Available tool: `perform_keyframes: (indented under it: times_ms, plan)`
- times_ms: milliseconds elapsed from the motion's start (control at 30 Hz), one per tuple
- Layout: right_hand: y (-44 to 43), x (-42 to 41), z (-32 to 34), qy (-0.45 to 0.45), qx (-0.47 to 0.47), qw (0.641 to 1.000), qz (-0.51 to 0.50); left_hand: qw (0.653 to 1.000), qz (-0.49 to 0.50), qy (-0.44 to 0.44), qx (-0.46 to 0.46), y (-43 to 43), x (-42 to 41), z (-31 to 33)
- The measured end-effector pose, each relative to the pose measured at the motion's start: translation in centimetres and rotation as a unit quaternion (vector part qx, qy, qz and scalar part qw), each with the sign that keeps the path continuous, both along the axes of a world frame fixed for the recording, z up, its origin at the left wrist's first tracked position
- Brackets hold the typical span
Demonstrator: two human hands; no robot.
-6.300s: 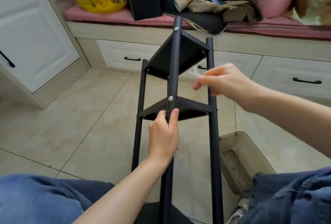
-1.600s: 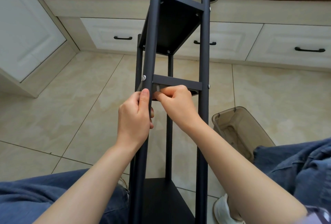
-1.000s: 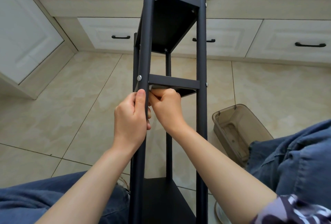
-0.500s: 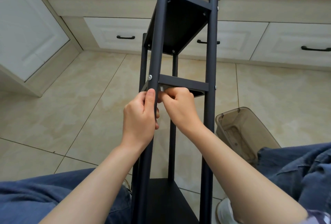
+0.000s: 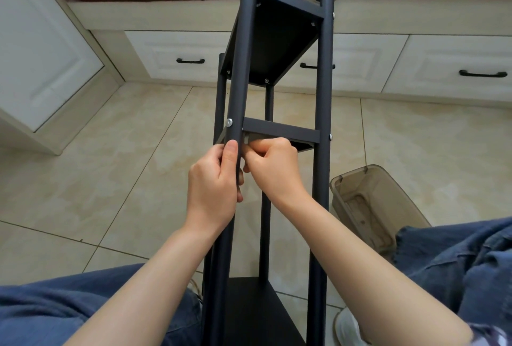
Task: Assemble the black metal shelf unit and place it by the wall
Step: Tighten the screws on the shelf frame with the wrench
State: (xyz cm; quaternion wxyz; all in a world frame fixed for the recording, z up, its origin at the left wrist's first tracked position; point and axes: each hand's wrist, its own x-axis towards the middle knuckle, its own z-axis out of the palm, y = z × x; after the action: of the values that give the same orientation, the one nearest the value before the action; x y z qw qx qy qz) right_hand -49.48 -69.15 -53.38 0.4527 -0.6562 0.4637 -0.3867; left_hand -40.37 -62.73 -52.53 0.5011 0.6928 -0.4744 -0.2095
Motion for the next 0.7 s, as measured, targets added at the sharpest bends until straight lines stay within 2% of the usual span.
perform_keyframes:
  times_ms: [133, 333, 533, 700]
  plan:
    - [-0.2, 0.3, -0.4, -0.012, 0.016, 1.000, 0.023, 1.000, -0.004, -0.003, -0.003, 0.1, 0.2, -0.1]
    - [0.2, 1.6, -1.1, -0.044, 0.001, 0.999, 0.004, 1.000, -0.001, -0.008, -0.005, 0.2, 0.6, -0.2]
    - [0.7, 2.3, -1.0, -0.085, 0.030, 0.996, -0.010, 1.000, 0.004, -0.002, 0.001, 0.2, 0.9, -0.3]
    - [0.4, 2.2, -1.1, -0.032, 0.015, 0.999, -0.020, 1.000, 0.001, 0.013, 0.007, 0.1, 1.1, -0.2]
